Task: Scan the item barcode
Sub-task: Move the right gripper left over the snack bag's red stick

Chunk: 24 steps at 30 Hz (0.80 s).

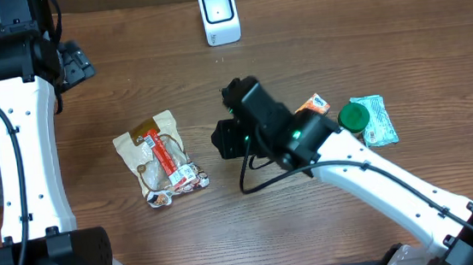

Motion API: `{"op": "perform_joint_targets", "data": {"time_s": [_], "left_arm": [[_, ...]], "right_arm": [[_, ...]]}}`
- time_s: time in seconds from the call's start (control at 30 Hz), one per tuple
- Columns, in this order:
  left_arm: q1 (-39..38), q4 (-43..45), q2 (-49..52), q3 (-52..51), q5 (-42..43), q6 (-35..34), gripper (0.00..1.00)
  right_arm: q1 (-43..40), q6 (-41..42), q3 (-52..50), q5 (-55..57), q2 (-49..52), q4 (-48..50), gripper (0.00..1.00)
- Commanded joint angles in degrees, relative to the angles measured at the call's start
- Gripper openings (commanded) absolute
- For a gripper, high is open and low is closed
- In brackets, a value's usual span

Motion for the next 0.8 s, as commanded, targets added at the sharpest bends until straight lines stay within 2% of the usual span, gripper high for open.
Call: {"op": "perform_joint_targets", "data": {"time_s": [0.0,0.13,0.27,0.57,0.77], "left_arm": [[0.1,0.0,-1.5,1.2,0.0,0.7,1.00],[0.1,0.0,-1.5,1.2,0.0,0.7,1.00],[0.1,0.0,-1.5,1.2,0.0,0.7,1.00],[0.1,0.0,-1.5,1.2,0.0,0.7,1.00],[0.1,0.0,-1.5,1.2,0.0,0.7,1.00]], "right_arm": [[2.0,0.6,-0.5,9.1,-0.5,0.8,0.33],[2.6,0.6,-0.7,9.6,-0.5,1.3,0.34],[2.6,0.3,-0.7,10.3,0.0,1.4,0.44],[2.7,-0.3,-0.7,8.3,4.3,3.5,0.42],[4.0,-12.6,-0.7,-2.3,12.4,15.0,0.36]]}}
